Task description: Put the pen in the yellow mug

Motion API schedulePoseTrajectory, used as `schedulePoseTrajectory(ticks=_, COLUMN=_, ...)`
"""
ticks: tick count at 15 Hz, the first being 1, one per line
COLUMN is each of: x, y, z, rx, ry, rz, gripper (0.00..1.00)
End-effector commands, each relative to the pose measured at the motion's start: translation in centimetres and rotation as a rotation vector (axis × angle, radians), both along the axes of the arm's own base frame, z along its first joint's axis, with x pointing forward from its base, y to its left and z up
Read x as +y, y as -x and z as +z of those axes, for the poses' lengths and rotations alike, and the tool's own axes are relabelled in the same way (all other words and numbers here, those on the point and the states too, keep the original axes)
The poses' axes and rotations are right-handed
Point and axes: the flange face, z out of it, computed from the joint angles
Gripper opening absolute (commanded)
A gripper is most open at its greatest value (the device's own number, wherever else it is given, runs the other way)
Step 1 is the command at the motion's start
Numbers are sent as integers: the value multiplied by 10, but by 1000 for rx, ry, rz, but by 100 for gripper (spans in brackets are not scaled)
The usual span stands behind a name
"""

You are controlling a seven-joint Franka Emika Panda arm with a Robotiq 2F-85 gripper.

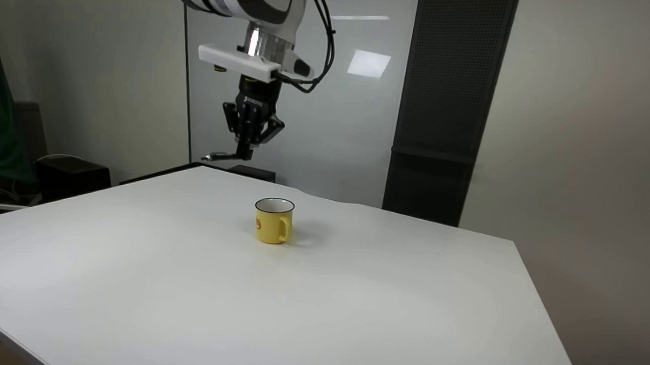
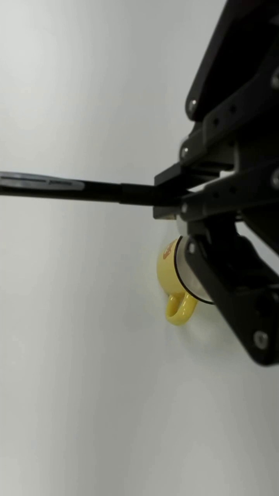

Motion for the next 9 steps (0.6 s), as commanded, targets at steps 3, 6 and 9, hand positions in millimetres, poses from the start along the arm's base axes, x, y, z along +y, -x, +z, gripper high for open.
schedulePoseTrajectory(ticks=3, x=-18, y=-10, z=-8, rx=103, ry=31, rz=-86, gripper=3)
schedulePoseTrajectory(ticks=6, x=-32, y=-26, z=-11, rx=162, ry=52, rz=-168, gripper=3)
schedulePoseTrajectory(ticks=9, x=-41, y=-49, z=-11, rx=203, ry=58, rz=-252, gripper=3)
